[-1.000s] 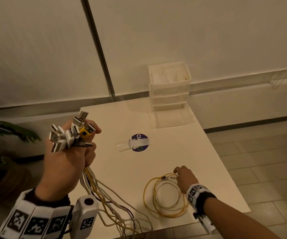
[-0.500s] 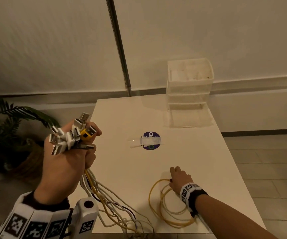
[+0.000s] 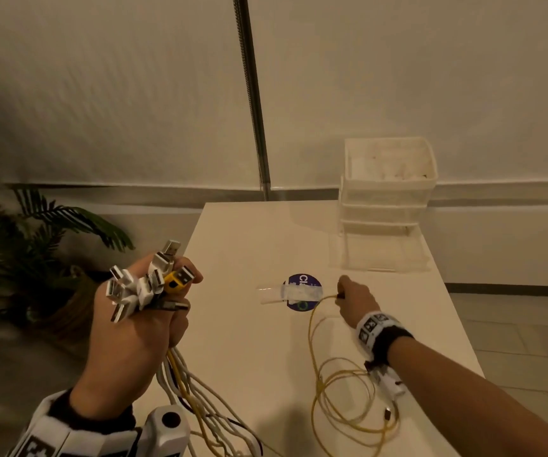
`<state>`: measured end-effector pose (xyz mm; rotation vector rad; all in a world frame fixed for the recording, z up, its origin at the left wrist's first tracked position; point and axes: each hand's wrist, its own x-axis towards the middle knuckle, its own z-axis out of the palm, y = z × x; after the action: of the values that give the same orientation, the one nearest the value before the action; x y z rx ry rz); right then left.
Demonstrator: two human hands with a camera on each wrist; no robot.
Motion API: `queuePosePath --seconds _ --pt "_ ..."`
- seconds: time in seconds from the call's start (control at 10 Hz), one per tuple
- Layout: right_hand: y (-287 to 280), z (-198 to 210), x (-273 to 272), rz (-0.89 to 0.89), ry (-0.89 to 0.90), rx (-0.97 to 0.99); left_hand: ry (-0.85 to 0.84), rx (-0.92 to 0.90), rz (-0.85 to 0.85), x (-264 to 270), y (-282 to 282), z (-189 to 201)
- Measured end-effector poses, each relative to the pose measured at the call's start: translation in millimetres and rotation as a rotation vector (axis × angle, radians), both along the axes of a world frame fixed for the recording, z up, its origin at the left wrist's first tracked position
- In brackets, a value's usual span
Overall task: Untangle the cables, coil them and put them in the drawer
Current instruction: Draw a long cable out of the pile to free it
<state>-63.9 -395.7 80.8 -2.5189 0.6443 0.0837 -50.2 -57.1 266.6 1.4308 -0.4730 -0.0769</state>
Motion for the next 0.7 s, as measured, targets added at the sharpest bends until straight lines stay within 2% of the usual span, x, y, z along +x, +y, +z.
queuePosePath --seconds 0.1,0.2,0.3,0.4,0.5,0.6,0.7 --pt "-8.5 52.4 15.4 -0.032 -0.228 0.119 0.044 -0.044 -0.013 -8.9 -14.7 11.1" --pt "-5.1 105.1 17.9 -0.072 -0.432 0.302 -0.032 -0.035 -0.035 -12.7 -23.0 14.7" --pt "7.2 158.9 8.6 -0.159 -0.624 0.914 -0.053 -0.046 -0.053 -8.0 -35.4 29.4" --pt "20.8 210.5 -7.8 -0.151 -0.745 1.385 -0.028 -0.104 -0.125 -5.0 -42.5 38.3" --pt "48.2 248.6 -28.9 -0.008 -0.776 1.398 0.035 -0.161 -0.125 0.7 -50.7 44.8" --pt "84.5 264.4 -48.0 0.146 -0.703 1.125 0.098 -0.197 -0.112 2.0 -67.1 54.4" --pt "121.2 265.5 -61.4 0.165 -0.728 0.943 0.145 -0.177 -0.113 2.3 -81.2 60.4"
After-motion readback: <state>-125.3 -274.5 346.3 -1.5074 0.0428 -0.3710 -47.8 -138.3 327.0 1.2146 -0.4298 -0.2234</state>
